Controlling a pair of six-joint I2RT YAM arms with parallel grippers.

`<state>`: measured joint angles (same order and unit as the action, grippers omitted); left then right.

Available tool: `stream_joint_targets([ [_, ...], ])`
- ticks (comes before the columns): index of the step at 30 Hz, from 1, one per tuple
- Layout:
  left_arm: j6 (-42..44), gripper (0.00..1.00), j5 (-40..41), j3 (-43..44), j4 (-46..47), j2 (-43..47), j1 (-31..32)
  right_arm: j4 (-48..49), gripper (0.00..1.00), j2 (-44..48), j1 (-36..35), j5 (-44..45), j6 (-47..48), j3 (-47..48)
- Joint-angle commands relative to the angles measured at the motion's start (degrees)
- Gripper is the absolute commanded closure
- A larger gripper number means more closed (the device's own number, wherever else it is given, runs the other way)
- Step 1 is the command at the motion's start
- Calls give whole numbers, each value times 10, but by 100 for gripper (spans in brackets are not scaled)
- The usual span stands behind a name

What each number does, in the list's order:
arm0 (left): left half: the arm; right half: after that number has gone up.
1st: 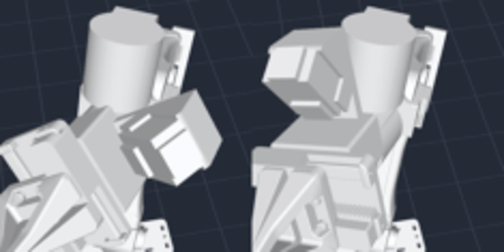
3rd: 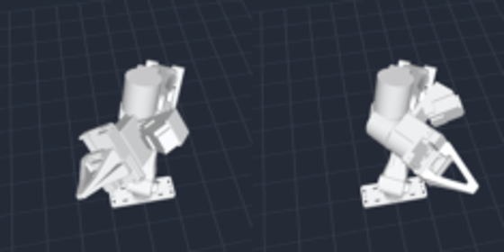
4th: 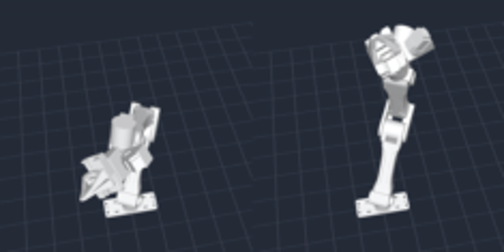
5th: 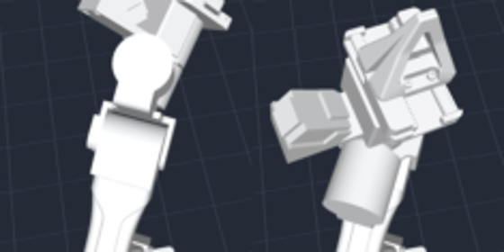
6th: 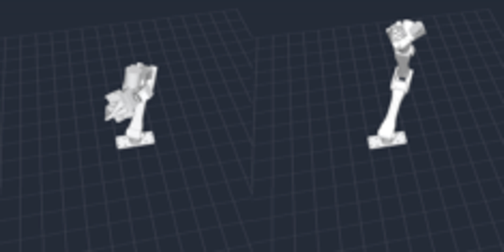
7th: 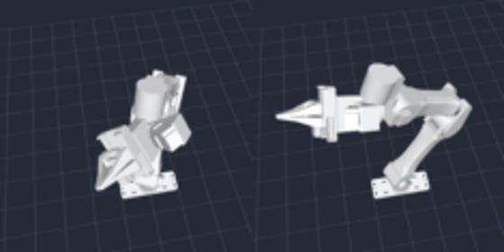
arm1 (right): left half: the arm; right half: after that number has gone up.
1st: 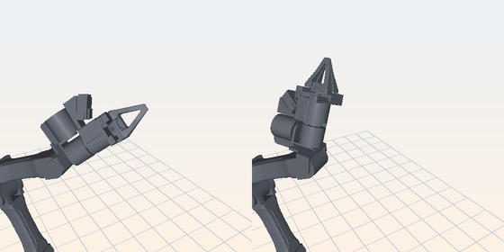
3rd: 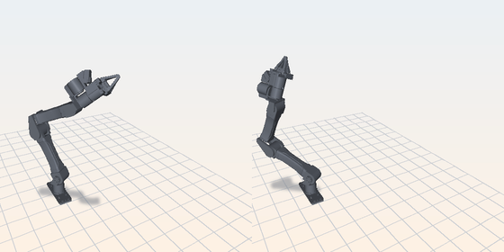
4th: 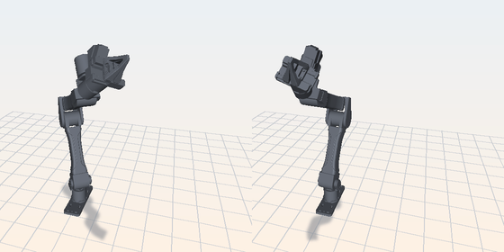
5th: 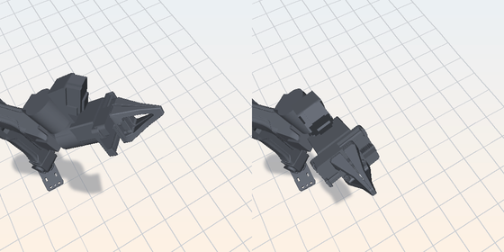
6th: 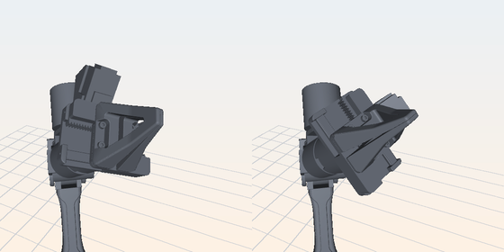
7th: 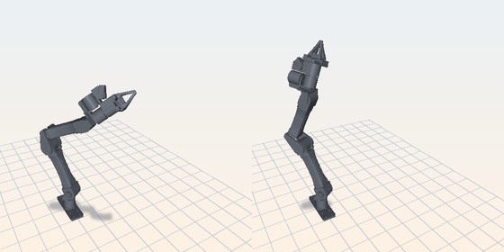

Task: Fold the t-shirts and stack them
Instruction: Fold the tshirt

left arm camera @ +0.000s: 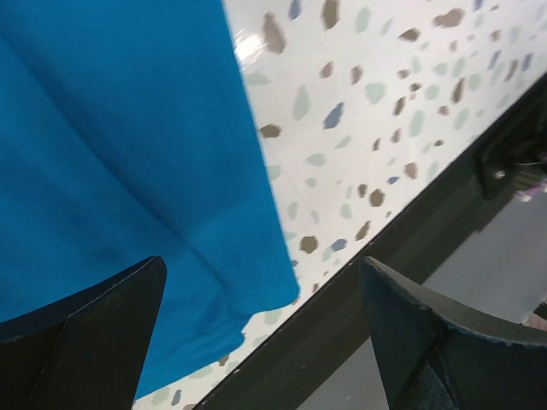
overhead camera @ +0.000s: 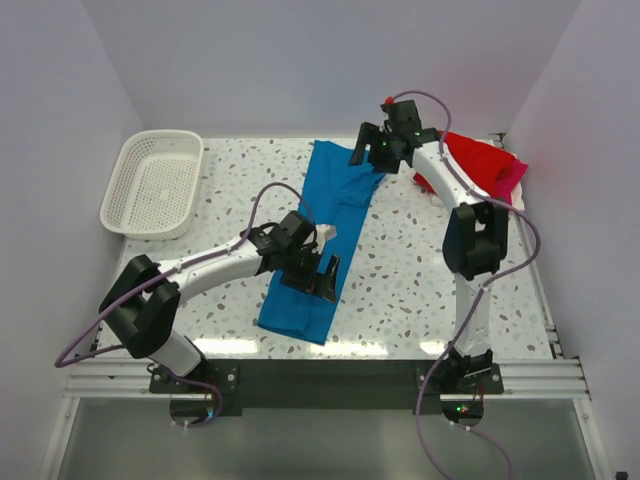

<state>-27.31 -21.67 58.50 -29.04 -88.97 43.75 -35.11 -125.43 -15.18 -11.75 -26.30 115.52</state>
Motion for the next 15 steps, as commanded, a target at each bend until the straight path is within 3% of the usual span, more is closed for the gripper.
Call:
stream_joint_targets([
  [1,34,0,35,-32,-7,4,2,14,22,66,-31,-27,14,-70],
  [8,52,0,31,-51,20,-20,8,56,22,86,-64,-37,-16,-198],
  [15,46,0,0,-59,80,-73,27,51,23,48,-65,-29,-21,-202],
])
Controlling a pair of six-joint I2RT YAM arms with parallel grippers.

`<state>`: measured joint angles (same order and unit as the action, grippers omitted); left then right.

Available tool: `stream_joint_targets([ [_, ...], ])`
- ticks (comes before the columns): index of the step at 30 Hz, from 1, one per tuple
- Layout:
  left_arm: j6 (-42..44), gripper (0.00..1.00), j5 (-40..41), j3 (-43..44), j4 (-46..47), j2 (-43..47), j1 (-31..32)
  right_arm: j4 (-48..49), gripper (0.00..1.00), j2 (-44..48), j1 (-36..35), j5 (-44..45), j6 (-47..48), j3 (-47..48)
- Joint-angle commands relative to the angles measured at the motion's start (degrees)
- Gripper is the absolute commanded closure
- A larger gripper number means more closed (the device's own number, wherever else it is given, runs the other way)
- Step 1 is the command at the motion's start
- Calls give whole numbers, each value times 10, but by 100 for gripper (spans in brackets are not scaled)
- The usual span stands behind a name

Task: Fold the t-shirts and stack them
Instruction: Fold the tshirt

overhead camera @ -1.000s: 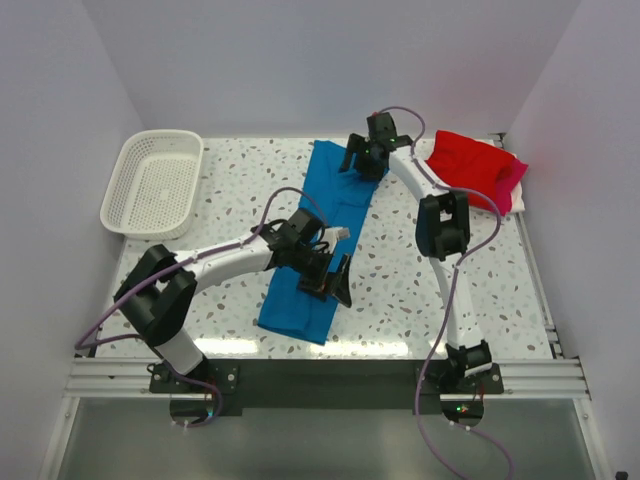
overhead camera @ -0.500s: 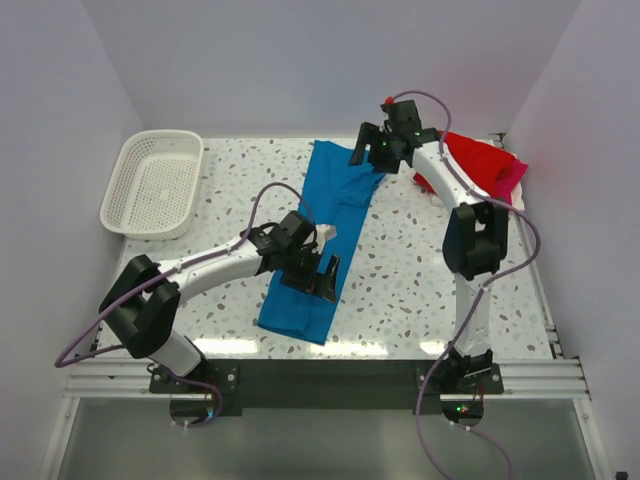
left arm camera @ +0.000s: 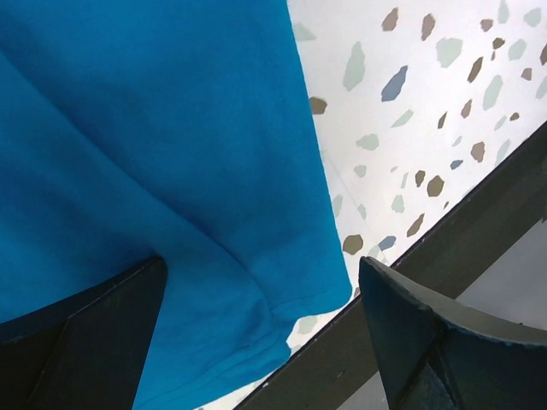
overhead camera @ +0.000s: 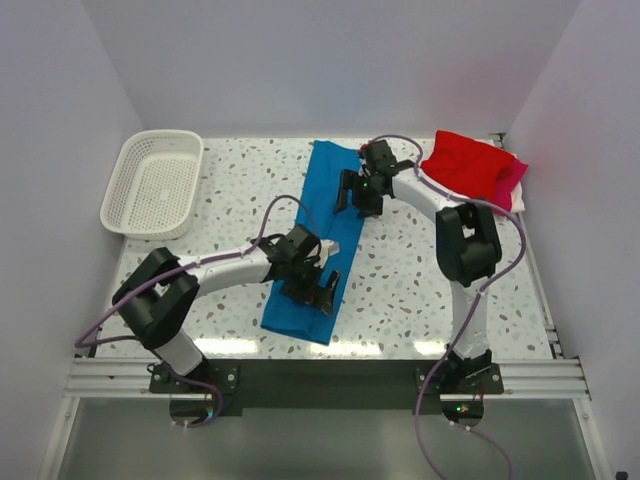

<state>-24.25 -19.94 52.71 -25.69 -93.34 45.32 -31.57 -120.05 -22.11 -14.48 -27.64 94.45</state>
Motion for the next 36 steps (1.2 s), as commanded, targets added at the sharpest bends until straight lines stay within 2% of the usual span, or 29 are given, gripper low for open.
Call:
stream_joint_targets([
  [1,17,0,-18,4,47,-36,15,8,23,-12,4,2,-8,12],
  [6,21,0,-45,42,54,-78,34,-30,23,-48,9,39,2,36],
  [12,19,0,-54,85,54,-113,56,-31,23,-80,22,42,5,47],
  [25,15,0,20,157,9,-105,57,-67,23,-128,30,31,18,140],
  [31,10,0,90,204,-25,-31,57,-53,22,-35,31,2,41,100],
  [36,2,0,167,160,-36,61,56,-79,22,101,31,28,63,44],
])
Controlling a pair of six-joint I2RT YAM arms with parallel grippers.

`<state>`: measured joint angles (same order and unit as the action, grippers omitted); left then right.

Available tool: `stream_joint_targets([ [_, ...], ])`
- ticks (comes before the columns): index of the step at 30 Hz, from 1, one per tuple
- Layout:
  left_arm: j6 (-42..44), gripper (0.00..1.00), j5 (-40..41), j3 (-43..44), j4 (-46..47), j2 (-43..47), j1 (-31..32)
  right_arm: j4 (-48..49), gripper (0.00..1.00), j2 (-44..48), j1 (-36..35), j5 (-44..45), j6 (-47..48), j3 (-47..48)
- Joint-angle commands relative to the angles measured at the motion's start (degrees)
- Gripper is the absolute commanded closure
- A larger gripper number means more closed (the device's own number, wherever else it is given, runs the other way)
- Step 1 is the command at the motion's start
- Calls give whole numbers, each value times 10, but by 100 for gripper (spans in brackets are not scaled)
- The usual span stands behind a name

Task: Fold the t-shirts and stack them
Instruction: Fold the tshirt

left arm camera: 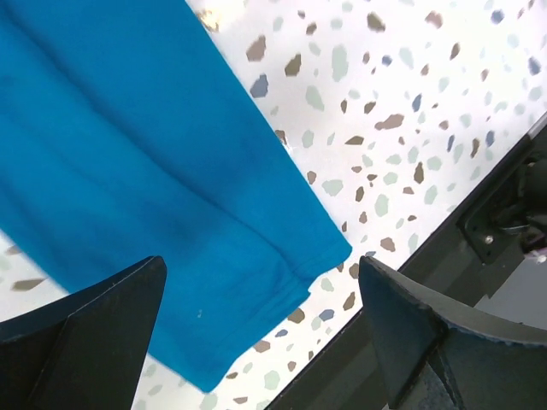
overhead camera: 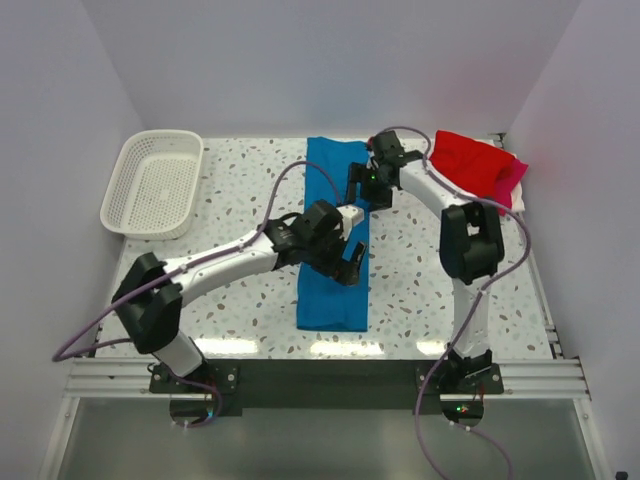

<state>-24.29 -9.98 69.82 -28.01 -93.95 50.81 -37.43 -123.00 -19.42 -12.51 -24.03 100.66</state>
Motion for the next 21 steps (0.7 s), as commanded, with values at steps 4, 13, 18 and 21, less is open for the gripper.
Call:
stream_joint_targets([
  [4,-15,0,99,-85,-27,131,-6,-33,22,245,-4,28,10,-159],
  [13,-56,5,98,-203,-56,180,-11,-70,23,484,-108,55,-110,-460],
  [18,-62,14,95,-227,-58,174,-11,-64,24,544,-148,47,-185,-542],
  [21,-62,18,83,-236,-47,173,-11,-54,25,549,-171,50,-210,-562],
])
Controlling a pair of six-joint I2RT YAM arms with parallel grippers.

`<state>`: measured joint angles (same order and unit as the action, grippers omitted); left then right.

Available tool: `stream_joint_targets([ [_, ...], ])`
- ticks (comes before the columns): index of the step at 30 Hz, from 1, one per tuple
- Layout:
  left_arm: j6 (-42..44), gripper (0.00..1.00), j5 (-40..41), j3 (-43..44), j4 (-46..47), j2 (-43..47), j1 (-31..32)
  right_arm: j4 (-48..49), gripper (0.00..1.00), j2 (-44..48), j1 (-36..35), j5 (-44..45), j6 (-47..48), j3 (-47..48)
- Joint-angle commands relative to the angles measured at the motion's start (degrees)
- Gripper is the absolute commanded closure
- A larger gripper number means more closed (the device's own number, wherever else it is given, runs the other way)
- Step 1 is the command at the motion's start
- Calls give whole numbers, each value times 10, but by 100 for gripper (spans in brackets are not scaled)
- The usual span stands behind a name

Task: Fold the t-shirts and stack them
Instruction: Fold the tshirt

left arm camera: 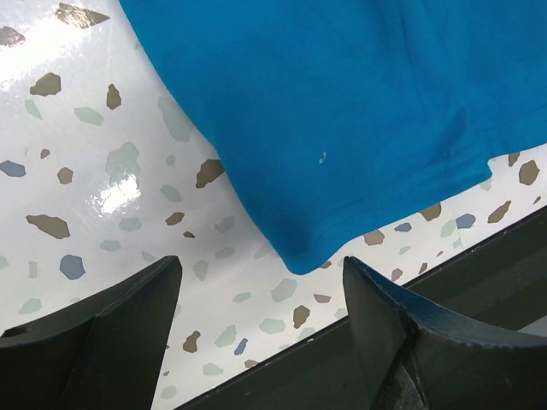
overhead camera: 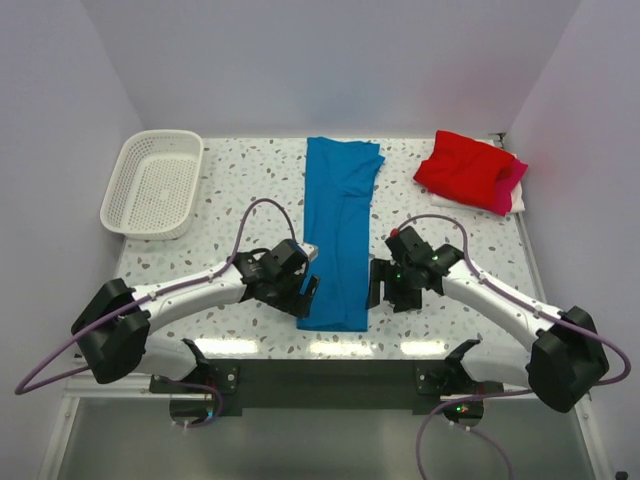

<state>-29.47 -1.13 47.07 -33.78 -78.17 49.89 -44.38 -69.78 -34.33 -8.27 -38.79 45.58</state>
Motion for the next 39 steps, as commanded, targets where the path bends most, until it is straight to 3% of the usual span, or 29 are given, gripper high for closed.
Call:
stream_joint_targets([
  [1,-10,19,-10,-10,13,15,-1,20,25,15,-28,10,-68,-15],
  [9,-7,22,-35,-29,40,1,-1,80,30,-25,-91,30,-120,-44],
  [21,6,26,-56,-36,61,-47,-2,128,35,-91,-101,42,-123,-41],
  [39,10,51,-80,-53,84,-56,-2,143,49,-127,-117,10,-121,-42],
])
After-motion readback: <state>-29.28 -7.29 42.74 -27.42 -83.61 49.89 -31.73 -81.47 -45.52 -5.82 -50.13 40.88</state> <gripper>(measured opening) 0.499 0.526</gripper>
